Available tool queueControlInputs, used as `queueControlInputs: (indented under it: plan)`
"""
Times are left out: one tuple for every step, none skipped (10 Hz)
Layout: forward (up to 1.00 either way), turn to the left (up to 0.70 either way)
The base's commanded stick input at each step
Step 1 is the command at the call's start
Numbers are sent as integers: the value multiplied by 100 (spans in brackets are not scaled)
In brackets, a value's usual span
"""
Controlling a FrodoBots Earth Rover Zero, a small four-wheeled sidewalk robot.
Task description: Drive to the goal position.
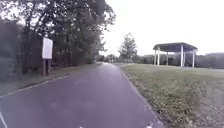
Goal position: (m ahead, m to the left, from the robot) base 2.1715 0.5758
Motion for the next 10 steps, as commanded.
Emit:
queueControlInputs:
  plan:
    - [70,-2]
    - [70,-2]
    - [70,-2]
    - [70,-1]
    - [70,-1]
    - [70,-1]
    - [70,-1]
    - [70,-1]
    - [70,-1]
    - [70,-1]
